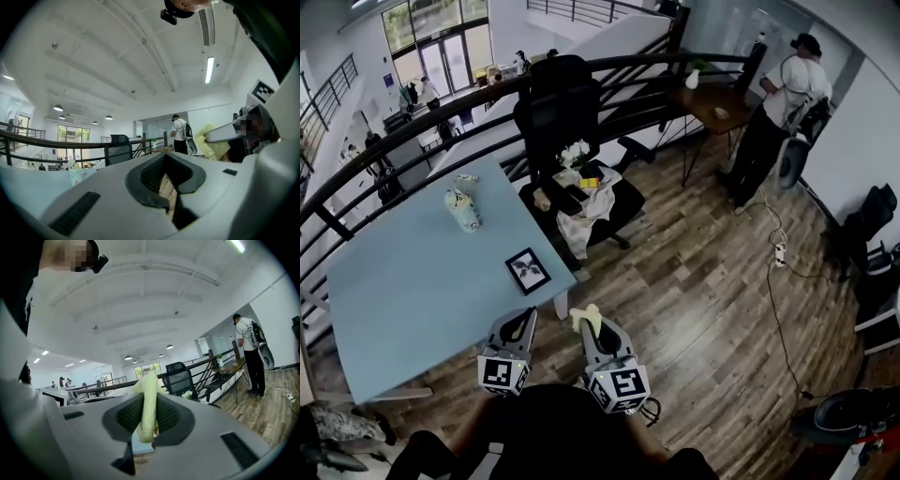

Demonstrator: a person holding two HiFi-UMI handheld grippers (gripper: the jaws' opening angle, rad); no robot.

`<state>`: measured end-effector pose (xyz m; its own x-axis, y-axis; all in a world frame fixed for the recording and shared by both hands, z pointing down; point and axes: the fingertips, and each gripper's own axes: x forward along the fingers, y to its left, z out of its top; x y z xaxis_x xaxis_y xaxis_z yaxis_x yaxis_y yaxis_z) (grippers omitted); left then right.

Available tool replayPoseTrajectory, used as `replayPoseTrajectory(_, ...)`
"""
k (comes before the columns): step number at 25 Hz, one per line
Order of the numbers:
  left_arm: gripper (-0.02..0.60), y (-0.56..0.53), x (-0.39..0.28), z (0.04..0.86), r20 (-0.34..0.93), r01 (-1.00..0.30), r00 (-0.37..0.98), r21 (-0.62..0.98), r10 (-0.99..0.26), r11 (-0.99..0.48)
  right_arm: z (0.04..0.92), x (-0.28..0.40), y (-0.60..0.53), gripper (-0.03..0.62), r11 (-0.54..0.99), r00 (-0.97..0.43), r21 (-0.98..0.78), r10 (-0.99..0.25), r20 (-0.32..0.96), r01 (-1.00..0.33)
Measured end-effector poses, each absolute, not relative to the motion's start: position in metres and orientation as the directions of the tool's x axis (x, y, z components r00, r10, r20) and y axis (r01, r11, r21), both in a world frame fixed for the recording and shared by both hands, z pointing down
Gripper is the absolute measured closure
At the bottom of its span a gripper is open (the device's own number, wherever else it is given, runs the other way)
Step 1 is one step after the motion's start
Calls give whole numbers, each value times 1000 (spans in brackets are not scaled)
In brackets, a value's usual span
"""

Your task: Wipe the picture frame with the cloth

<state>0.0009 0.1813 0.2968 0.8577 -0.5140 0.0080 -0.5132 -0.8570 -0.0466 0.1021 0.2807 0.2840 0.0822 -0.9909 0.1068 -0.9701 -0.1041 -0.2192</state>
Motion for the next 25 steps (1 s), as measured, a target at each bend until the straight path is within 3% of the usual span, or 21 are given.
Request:
replayPoseTrajectory(8,584,185,28,301,22,-588,807,-49,-590,-807,292,145,269,536,-32,5,-243,-994,112,-970)
replayPoseTrajectory(25,584,134,8,329,69,-733,678,-17,-732,-680,309,142,206,536,118,-159,-254,-976,149,-960)
